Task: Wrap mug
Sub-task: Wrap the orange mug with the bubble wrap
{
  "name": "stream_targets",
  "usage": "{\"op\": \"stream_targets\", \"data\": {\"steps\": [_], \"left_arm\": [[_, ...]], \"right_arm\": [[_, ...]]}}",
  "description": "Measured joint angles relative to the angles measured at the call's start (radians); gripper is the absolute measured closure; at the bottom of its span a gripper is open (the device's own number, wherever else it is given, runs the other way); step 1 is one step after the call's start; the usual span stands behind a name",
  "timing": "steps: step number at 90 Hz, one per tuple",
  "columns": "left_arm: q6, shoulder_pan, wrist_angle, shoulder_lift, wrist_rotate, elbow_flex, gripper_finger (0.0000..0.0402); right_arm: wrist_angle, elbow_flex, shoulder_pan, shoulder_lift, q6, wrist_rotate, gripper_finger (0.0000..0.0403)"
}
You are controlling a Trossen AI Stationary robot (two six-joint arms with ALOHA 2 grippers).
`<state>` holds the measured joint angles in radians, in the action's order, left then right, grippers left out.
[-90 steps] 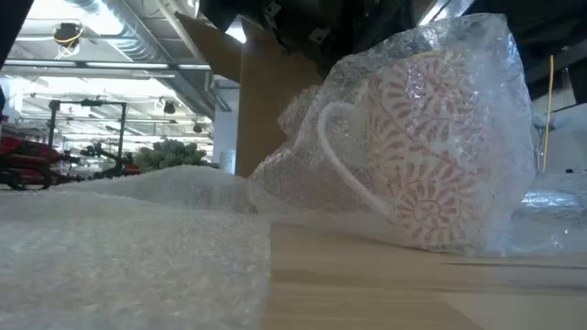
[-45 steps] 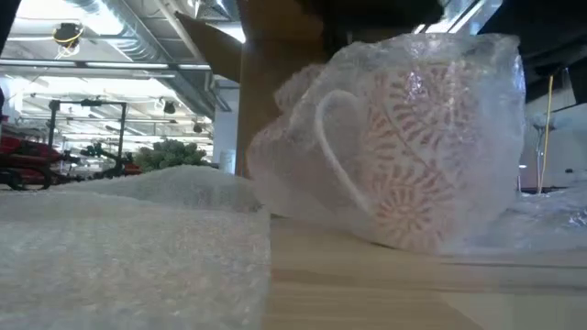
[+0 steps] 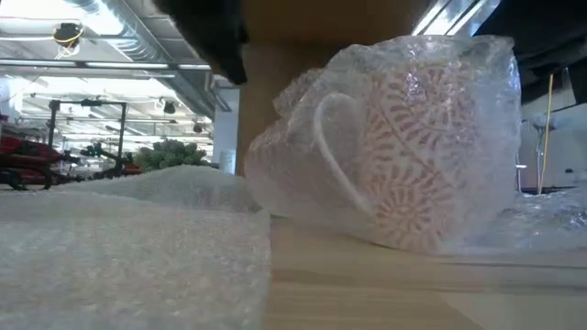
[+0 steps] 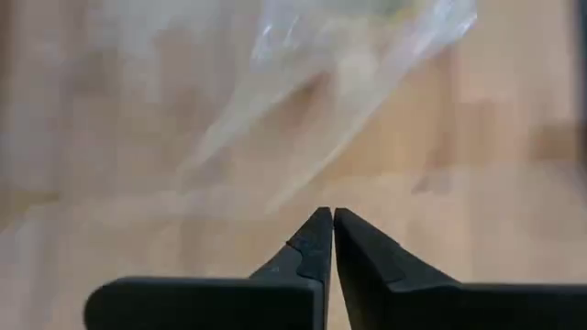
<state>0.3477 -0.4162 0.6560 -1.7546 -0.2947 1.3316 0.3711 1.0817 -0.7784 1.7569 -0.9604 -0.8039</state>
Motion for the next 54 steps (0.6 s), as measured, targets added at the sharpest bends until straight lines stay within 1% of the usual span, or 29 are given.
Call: {"op": "stream_targets", "data": {"steps": [5, 10, 16, 20, 25, 37, 43, 54], "left_arm": [[-0.028, -0.004, -0.096, -0.024, -0.073, -0.051, 0.0402], [-0.072, -0.001, -0.238, -0.039, -0.121, -0.092, 0.0402], [-0.122, 0.009, -0.396, -0.036, -0.144, -0.101, 0.0402], [-0.148, 0.014, -0.46, -0.031, -0.145, -0.098, 0.0402], [-0.17, 0.022, -0.505, -0.03, -0.128, -0.1, 0.0402], [-0.203, 0.032, -0.62, -0.037, -0.027, -0.103, 0.0402], [-0.203, 0.04, -0.668, -0.051, 0.006, -0.098, 0.0402], [-0.196, 0.056, -0.72, -0.127, 0.055, -0.101, 0.0402]], "right_arm": [[0.0, 0.0, 0.0, 0.0, 0.0, -0.001, 0.0403], [0.0, 0.0, 0.0, 0.0, 0.0, -0.001, 0.0403], [-0.001, 0.0, 0.0, 0.0, -0.001, -0.001, 0.0403], [-0.001, 0.0, 0.0, 0.0, -0.001, -0.002, 0.0403], [-0.002, 0.0, 0.0, 0.0, -0.001, -0.003, 0.0403], [-0.001, 0.0, 0.002, 0.0, -0.002, -0.004, 0.0403], [-0.002, 0.0, 0.003, 0.0, -0.003, -0.004, 0.0403], [-0.003, 0.0, 0.007, 0.0, -0.003, -0.003, 0.0403]]}}
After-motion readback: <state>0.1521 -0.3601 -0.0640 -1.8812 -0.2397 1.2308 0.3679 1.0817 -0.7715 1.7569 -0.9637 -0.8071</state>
